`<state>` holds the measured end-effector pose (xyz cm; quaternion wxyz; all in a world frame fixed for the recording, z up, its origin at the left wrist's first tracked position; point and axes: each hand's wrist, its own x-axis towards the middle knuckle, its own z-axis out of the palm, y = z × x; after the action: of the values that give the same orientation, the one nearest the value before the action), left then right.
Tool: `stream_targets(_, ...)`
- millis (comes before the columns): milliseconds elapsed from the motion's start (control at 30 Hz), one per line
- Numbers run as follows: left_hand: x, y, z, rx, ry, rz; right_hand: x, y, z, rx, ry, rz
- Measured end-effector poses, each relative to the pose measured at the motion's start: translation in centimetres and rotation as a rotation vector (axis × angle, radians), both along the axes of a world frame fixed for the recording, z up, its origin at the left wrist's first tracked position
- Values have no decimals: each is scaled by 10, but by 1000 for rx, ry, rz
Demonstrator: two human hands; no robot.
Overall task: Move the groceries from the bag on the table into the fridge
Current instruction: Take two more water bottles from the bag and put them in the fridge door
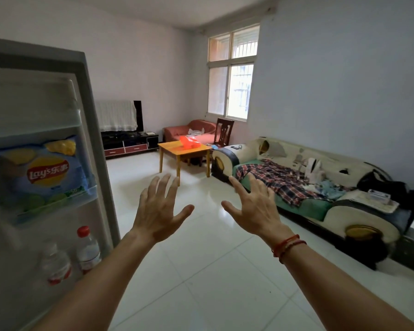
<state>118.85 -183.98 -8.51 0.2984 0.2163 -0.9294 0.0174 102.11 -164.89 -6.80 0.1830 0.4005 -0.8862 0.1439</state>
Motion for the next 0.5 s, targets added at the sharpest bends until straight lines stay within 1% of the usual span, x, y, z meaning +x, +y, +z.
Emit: stream_targets(500, -42, 12, -7, -28, -9, -38, -50, 9, -11, 23, -10, 28)
